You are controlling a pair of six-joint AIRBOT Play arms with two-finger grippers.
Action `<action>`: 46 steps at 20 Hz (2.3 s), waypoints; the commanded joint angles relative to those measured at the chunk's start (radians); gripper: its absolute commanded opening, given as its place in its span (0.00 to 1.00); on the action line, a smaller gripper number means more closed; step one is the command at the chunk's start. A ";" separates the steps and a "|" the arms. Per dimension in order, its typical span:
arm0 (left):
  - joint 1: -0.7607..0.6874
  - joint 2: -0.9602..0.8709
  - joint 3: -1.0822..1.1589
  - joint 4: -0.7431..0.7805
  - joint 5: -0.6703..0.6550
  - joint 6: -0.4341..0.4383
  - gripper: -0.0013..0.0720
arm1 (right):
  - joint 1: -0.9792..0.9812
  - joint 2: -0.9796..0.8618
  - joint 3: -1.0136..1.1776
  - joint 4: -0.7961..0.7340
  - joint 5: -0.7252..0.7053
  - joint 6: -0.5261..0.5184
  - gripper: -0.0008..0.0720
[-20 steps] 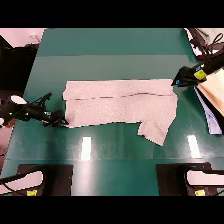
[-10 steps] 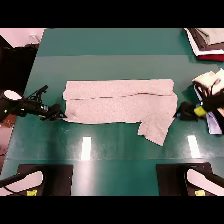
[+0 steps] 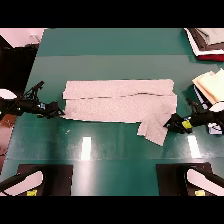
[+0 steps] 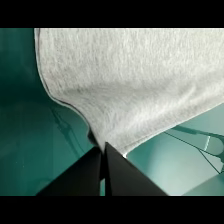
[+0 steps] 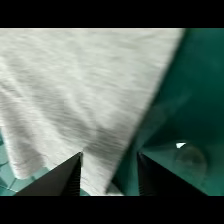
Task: Fold the shirts.
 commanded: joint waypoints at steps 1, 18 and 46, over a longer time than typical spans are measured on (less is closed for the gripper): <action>0.000 0.003 0.001 0.002 -0.005 0.000 0.05 | 0.048 -0.039 -0.014 0.012 -0.109 -0.003 0.40; 0.000 0.272 0.017 0.234 -0.366 -0.045 0.05 | -0.042 0.573 -0.012 -0.199 0.370 0.048 0.03; 0.000 0.045 0.036 -0.187 0.425 -0.041 0.93 | 0.168 -0.114 0.491 -0.144 -0.014 0.029 0.81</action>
